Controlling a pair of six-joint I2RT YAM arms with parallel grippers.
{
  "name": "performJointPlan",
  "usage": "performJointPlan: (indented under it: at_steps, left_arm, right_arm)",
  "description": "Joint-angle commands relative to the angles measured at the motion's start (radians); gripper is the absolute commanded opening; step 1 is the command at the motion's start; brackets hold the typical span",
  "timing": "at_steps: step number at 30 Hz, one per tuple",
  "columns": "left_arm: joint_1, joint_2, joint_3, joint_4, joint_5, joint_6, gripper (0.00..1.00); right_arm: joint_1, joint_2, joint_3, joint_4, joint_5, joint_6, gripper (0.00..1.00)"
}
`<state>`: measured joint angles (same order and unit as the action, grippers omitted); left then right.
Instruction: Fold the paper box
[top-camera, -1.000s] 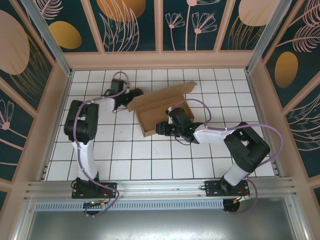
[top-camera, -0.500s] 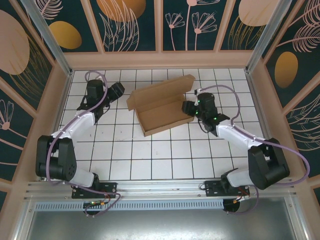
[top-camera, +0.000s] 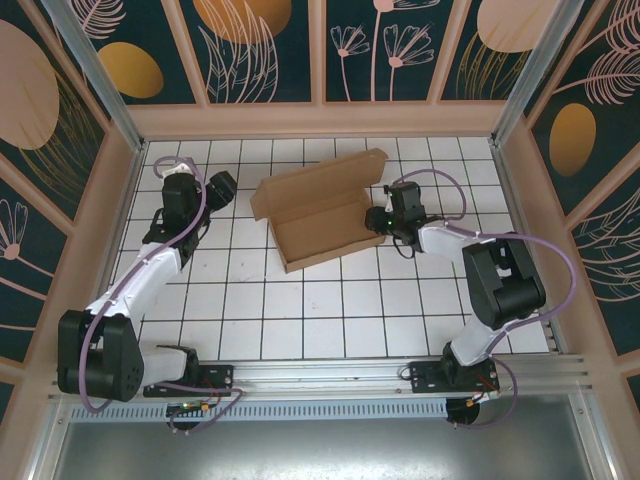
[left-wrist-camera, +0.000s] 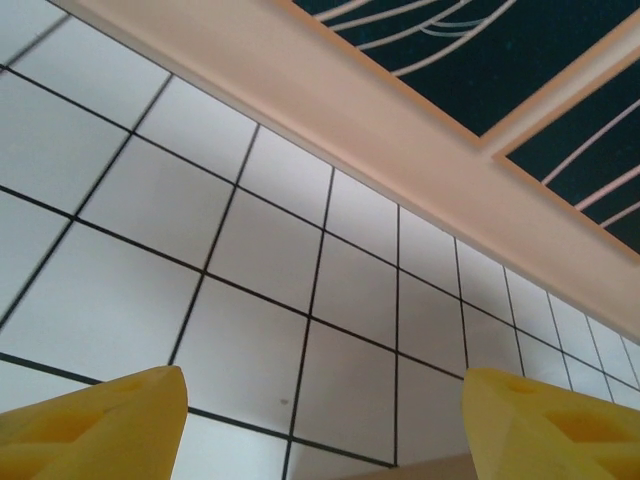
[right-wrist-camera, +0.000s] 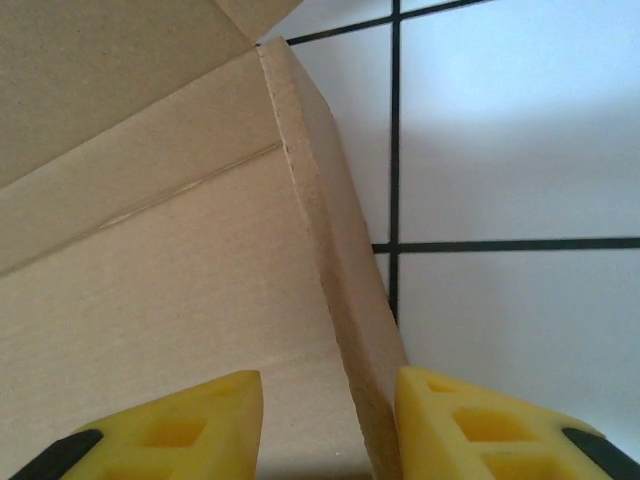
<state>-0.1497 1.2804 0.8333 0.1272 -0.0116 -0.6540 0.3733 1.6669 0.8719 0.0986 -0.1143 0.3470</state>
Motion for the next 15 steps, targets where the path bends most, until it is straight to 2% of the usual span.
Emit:
performJointPlan:
  at_steps: [1,4,7,9,11,13,15]
  left_arm:
    - [0.001,-0.013,0.046,0.005,-0.076,0.051,0.72]
    - [0.003,-0.023,0.009,0.064,-0.076,0.010,0.62]
    - [0.003,-0.036,-0.041,0.170,0.011,0.042,0.58]
    - [0.002,-0.035,-0.038,0.173,0.054,0.142,0.60]
    - [0.002,-0.040,-0.023,0.120,0.022,0.246,0.61]
    - [0.002,-0.070,-0.042,0.118,0.050,0.385,0.59]
    - [0.002,-0.101,-0.091,0.149,0.056,0.506,0.56]
  right_arm:
    - [0.057,-0.067,-0.065,0.055,-0.085,0.090,0.38]
    - [0.112,-0.133,-0.119,0.102,-0.092,0.093,0.40]
    - [0.101,-0.219,-0.160,0.122,-0.068,0.037,0.43]
    - [0.069,-0.300,-0.185,0.151,-0.067,-0.024,0.44]
    - [0.032,-0.362,-0.206,0.214,-0.081,-0.095,0.45]
    - [0.027,-0.399,-0.227,0.286,-0.075,-0.245,0.45]
    - [0.035,-0.430,-0.220,0.277,-0.102,-0.437,0.45]
